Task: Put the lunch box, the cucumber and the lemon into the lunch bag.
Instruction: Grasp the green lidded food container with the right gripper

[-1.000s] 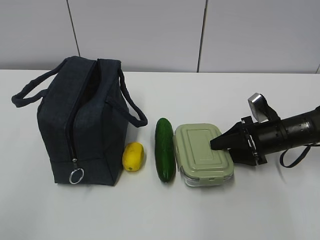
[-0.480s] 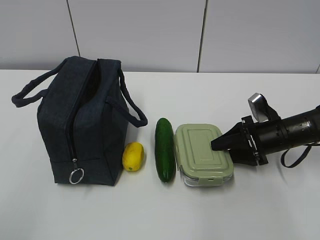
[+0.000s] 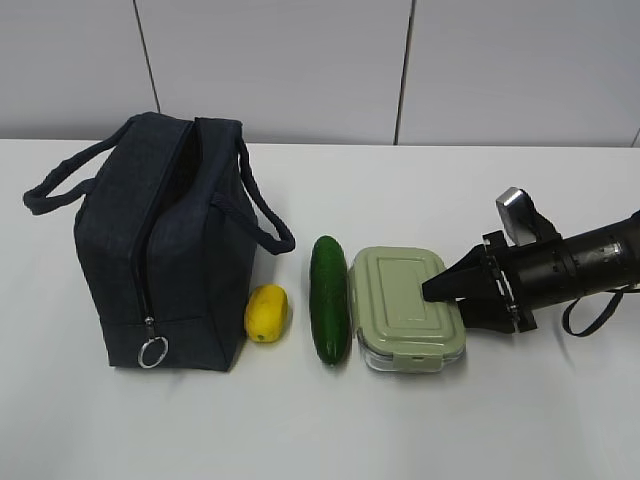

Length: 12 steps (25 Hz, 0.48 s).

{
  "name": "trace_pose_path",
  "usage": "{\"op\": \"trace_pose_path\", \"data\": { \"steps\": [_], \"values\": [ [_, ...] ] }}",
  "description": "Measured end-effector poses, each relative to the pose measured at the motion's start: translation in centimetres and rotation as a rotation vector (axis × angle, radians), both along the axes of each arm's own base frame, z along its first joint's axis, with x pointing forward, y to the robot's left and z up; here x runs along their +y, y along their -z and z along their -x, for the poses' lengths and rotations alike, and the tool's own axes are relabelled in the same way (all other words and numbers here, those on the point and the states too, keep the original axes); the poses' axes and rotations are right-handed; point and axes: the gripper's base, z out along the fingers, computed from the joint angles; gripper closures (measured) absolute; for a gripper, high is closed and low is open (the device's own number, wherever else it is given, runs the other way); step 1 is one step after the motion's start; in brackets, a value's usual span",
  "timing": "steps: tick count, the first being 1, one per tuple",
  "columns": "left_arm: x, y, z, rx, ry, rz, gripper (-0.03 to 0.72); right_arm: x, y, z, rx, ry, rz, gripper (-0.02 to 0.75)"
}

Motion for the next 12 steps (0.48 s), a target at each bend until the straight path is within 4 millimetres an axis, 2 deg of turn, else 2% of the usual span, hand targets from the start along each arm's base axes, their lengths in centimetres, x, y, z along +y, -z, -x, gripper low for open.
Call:
{"op": "trace_pose_path", "data": {
  "steps": [8,9,12],
  "values": [
    [0.00,0.00,0.00,0.000,0.000,0.000,0.450,0.00,0.00,0.00,0.002,0.000,0.000,0.305],
    [0.00,0.00,0.00,0.000,0.000,0.000,0.450,0.00,0.02,0.03,0.004,-0.001,0.001,0.286],
    [0.00,0.00,0.00,0.000,0.000,0.000,0.450,-0.01,0.02,0.04,0.007,-0.002,0.002,0.300]
  ]
}}
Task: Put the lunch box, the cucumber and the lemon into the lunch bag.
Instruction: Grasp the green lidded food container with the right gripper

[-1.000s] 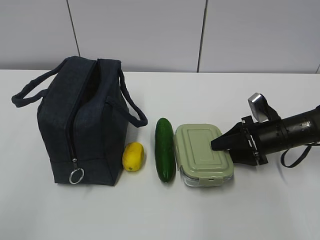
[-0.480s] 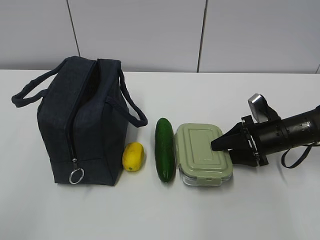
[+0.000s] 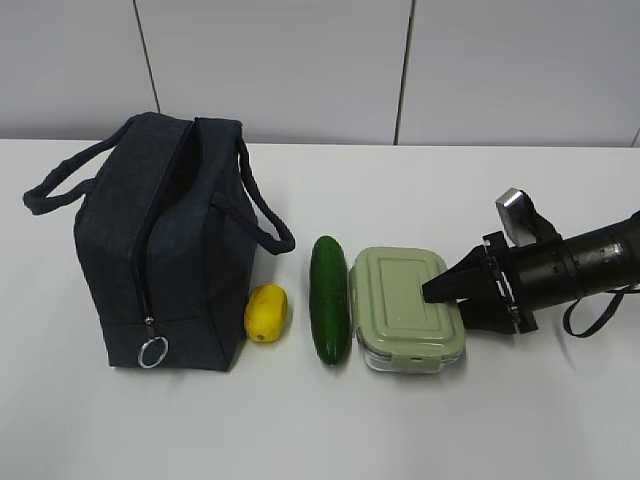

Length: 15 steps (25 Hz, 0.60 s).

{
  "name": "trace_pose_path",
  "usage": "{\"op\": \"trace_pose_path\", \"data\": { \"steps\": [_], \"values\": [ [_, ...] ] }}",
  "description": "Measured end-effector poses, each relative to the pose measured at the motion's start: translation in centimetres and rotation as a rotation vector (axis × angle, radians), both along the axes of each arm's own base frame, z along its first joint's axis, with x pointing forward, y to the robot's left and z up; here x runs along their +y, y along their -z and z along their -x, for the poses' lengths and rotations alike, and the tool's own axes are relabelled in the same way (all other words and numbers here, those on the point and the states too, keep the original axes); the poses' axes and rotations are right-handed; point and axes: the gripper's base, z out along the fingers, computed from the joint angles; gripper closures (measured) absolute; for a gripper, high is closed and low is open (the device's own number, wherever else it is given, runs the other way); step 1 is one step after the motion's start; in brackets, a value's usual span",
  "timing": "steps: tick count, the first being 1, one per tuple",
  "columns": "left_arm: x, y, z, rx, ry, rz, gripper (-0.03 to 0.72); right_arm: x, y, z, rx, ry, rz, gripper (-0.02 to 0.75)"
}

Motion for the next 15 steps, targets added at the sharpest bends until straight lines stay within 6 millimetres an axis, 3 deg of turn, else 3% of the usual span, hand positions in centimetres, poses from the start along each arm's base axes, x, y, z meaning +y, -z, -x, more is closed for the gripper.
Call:
{"op": "trace_pose_path", "data": {
  "steps": [15],
  "values": [
    [0.0,0.0,0.0,0.000,0.000,0.000,0.450,-0.2,-1.5,0.0,-0.042,-0.016,0.055,0.314]
  ]
}}
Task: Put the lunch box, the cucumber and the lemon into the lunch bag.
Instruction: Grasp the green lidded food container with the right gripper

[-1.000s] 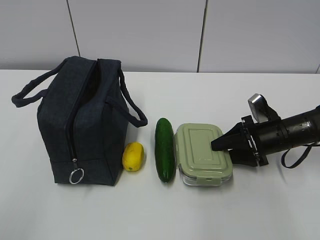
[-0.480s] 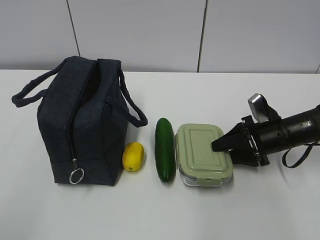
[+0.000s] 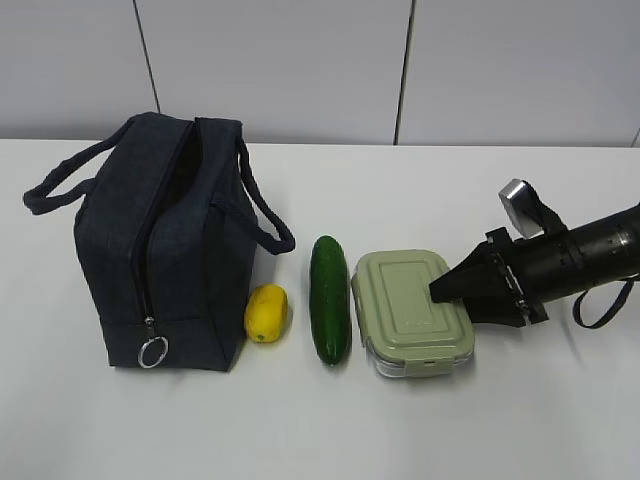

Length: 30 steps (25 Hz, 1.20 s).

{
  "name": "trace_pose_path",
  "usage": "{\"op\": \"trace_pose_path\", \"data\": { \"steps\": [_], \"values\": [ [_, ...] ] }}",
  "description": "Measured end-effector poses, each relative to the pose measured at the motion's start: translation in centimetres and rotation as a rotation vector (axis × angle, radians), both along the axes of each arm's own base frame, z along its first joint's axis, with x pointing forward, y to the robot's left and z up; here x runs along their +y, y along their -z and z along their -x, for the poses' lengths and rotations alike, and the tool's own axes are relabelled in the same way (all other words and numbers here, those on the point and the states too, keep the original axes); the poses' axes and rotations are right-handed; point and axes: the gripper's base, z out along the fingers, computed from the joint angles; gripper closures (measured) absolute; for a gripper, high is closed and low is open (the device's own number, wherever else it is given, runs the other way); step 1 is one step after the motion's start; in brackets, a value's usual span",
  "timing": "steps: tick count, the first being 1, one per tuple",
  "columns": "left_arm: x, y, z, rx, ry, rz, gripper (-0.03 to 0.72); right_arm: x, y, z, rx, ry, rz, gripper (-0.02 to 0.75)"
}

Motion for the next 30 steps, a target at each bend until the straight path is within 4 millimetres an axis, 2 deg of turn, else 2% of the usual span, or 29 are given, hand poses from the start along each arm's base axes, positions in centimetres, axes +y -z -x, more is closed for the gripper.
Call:
{"op": "trace_pose_path", "data": {
  "steps": [14,21,25,30],
  "values": [
    [0.0,0.0,0.0,0.000,0.000,0.000,0.450,-0.1,-0.4,0.0,-0.006,0.004,0.017,0.332],
    [0.0,0.0,0.0,0.000,0.000,0.000,0.450,0.2,-0.4,0.0,-0.022,-0.018,0.021,0.206],
    [0.0,0.0,0.0,0.000,0.000,0.000,0.450,1.0,-0.3,0.2,-0.046,-0.065,0.031,0.192],
    [0.0,0.0,0.0,0.000,0.000,0.000,0.450,1.0,-0.7,-0.3,-0.074,-0.075,0.039,0.190]
  ]
}}
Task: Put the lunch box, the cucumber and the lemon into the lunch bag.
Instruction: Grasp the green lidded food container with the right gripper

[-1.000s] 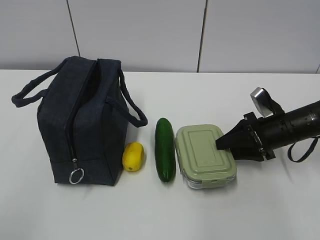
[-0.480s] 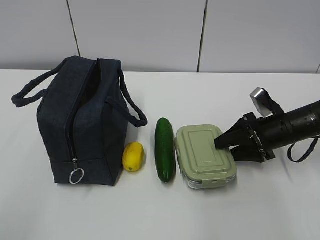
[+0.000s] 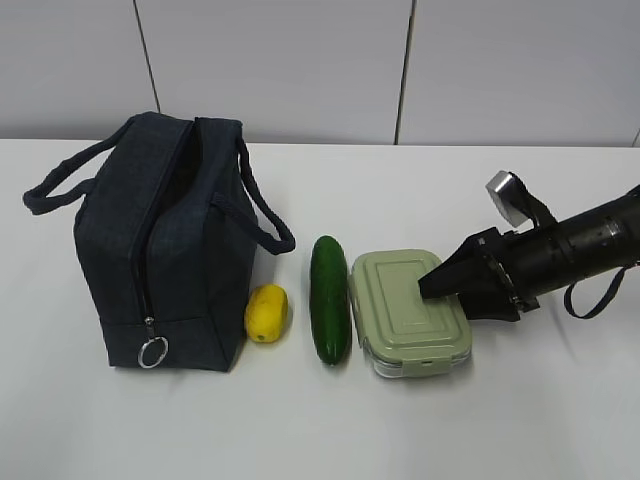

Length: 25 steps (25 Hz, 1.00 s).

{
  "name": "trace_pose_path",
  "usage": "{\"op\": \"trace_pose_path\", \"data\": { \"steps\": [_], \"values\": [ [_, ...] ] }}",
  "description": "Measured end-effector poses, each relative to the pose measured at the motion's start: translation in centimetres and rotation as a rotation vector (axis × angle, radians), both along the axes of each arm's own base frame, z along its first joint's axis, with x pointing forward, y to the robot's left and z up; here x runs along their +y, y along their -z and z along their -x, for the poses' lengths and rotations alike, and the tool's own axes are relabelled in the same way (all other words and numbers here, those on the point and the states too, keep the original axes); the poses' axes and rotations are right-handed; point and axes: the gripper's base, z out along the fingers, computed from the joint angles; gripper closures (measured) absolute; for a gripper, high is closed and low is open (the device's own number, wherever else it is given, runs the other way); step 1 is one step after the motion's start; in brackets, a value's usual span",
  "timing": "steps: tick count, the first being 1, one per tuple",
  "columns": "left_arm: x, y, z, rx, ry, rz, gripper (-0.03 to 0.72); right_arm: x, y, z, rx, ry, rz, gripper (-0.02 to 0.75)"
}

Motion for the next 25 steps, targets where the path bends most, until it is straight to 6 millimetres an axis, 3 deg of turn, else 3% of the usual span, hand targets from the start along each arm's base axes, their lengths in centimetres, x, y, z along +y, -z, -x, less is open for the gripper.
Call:
{"op": "trace_pose_path", "data": {
  "steps": [8,25],
  "values": [
    [0.00,0.00,0.00,0.000,0.000,0.000,0.450,-0.03,0.03,0.04,-0.010,-0.015,0.008,0.240],
    [0.00,0.00,0.00,0.000,0.000,0.000,0.450,-0.03,0.59,-0.16,-0.013,-0.017,0.003,0.244]
  ]
}}
